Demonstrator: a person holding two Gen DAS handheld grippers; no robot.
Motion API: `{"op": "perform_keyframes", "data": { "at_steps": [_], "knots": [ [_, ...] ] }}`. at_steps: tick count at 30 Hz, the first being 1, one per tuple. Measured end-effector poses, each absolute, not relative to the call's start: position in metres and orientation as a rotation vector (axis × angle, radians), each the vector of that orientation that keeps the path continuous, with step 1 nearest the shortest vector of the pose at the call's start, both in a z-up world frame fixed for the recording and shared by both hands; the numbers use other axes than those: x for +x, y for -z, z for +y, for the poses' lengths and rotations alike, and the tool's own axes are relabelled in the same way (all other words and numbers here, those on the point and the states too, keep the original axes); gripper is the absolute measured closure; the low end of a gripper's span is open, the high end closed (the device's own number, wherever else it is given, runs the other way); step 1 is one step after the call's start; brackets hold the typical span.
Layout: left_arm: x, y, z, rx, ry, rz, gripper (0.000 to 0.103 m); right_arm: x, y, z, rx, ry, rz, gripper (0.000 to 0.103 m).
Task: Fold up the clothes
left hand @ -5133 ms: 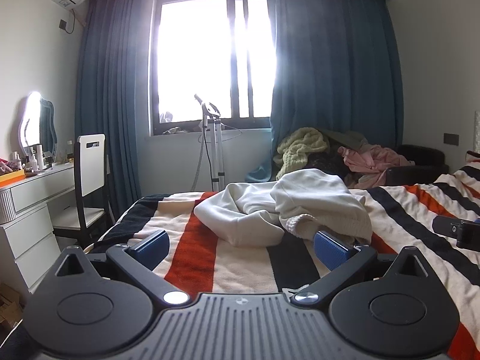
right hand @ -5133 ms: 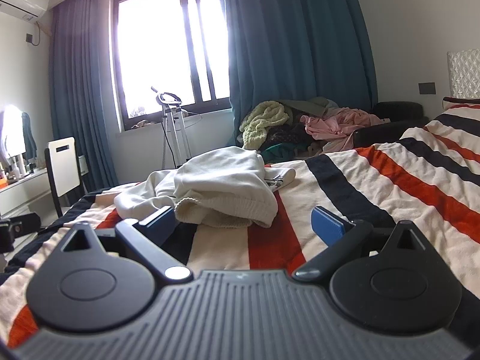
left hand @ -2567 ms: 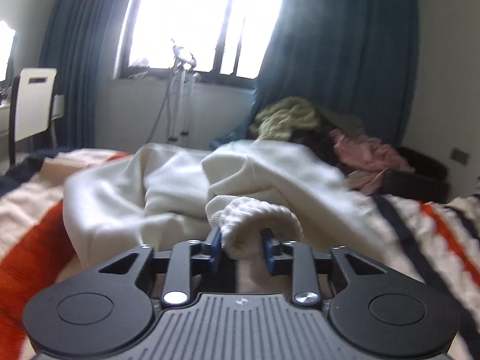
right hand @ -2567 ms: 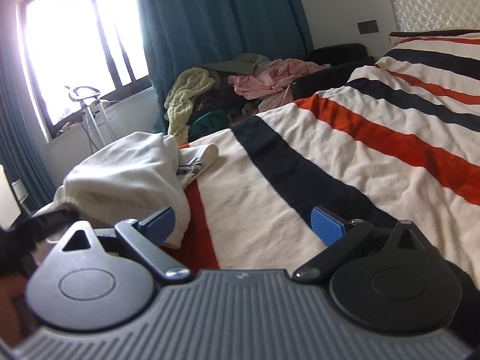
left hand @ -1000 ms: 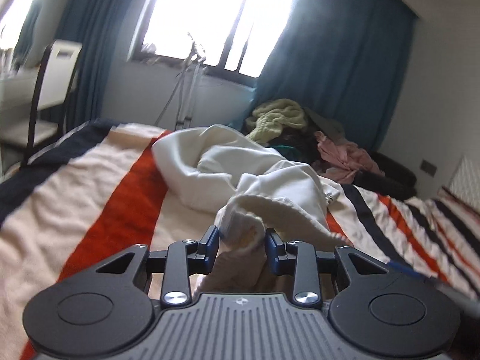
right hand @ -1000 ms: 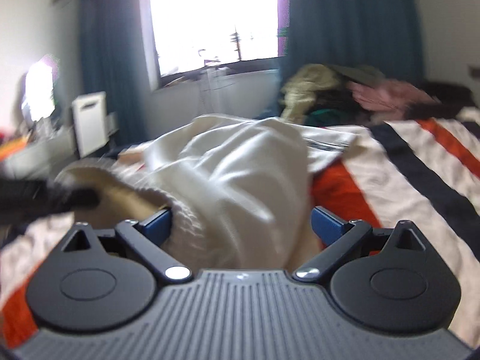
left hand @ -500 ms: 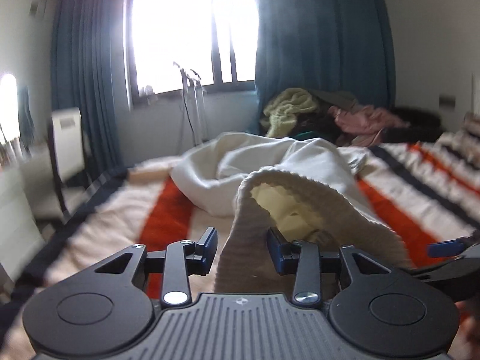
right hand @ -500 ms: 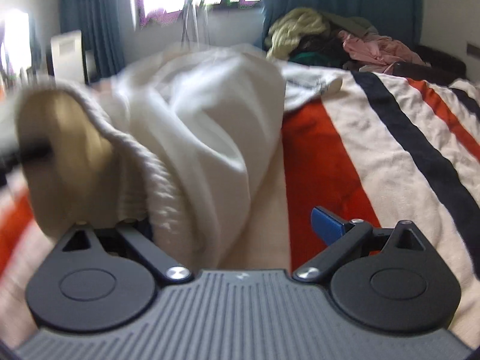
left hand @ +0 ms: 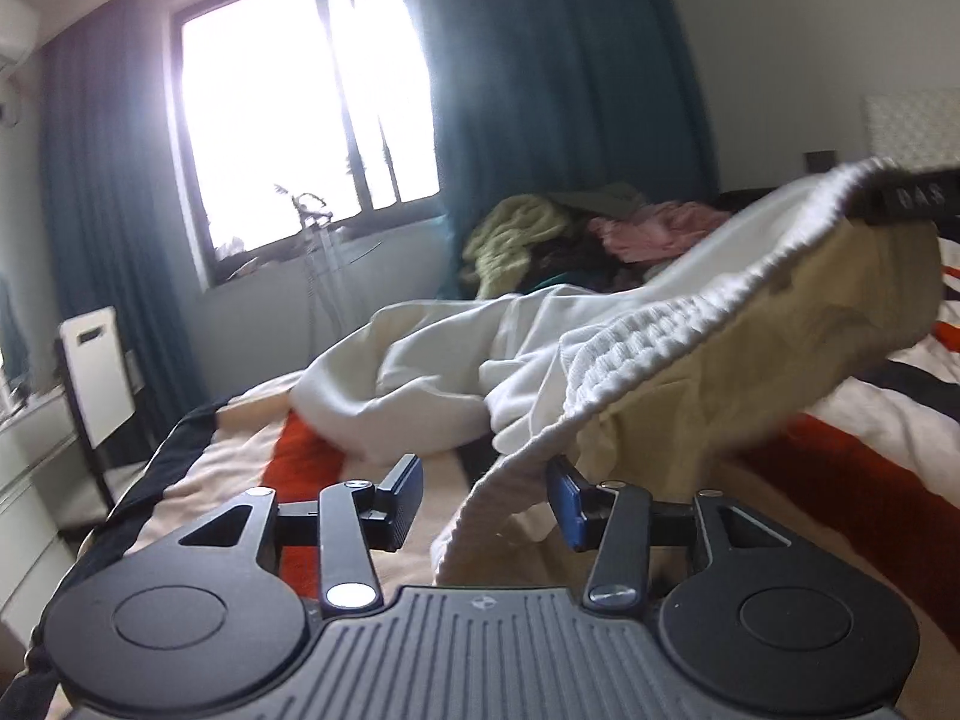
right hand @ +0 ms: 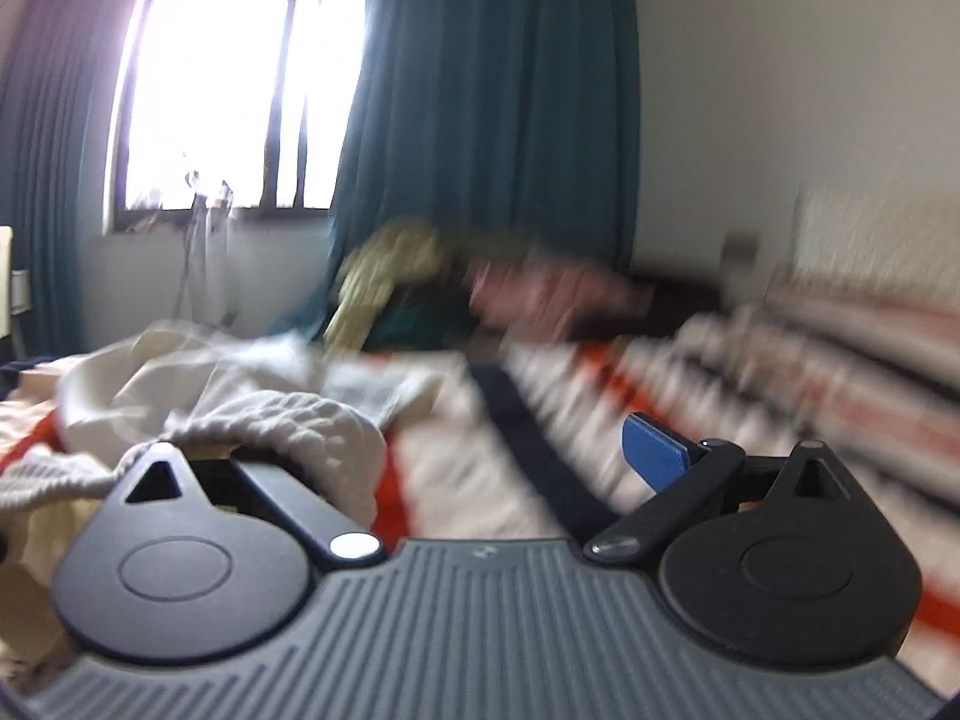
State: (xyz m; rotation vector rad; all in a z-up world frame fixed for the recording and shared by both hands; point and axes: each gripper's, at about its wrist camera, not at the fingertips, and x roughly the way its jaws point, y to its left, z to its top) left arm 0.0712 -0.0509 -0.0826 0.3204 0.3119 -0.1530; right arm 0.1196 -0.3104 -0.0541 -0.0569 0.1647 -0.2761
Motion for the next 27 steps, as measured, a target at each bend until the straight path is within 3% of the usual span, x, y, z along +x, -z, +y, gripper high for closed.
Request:
{"op": "perform_keyframes", "data": {
  "at_steps": [6, 11, 19, 23, 27],
  "knots": [
    [0.078, 0.107, -0.067, 0.431, 0.207, 0.430, 0.055, 0.136, 0.071, -0.334, -0.063, 0.337, 0.325, 0.004],
    [0.084, 0.127, -0.074, 0.538, 0.177, 0.459, 0.055, 0.129, 0.061, -0.340, 0.012, 0.303, 0.234, 0.004],
    [0.118, 0.122, -0.031, 0.310, -0.006, 0.607, 0.054, 0.142, 0.077, -0.350, 0.117, 0.289, 0.378, 0.004],
    [0.119, 0.107, -0.014, 0.199, -0.032, 0.589, 0.053, 0.152, 0.099, -0.352, 0.162, 0.268, 0.545, 0.004],
    [0.113, 0.088, 0.000, 0.098, -0.049, 0.522, 0.053, 0.151, 0.107, -0.346, 0.194, 0.228, 0.592, 0.004]
  ]
}}
